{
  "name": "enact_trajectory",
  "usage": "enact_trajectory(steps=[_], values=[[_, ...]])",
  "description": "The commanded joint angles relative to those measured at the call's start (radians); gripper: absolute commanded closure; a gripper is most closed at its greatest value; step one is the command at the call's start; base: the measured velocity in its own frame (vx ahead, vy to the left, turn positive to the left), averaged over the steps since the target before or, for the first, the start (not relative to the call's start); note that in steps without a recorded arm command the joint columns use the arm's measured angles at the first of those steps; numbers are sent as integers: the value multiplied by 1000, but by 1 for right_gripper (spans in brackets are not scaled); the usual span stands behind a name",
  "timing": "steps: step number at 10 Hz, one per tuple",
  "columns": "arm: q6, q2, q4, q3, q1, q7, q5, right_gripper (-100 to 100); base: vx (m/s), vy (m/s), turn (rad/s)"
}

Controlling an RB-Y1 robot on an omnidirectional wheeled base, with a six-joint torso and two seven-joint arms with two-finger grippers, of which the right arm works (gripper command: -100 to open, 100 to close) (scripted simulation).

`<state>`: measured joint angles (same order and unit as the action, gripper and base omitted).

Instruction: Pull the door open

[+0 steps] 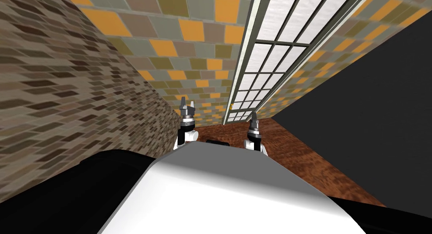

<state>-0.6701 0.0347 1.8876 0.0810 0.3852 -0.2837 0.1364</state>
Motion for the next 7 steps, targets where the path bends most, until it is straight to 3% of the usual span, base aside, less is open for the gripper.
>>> enact_trajectory(steps=[1,6,7], values=[[-3,2,-34,1,-16,-22,6,-100,67,-21,11],[-38,23,-187,11,-73,-138,41,-100,69,-14,24],[-38,23,-197,11,-73,-138,41,-100,57,-15,13]])
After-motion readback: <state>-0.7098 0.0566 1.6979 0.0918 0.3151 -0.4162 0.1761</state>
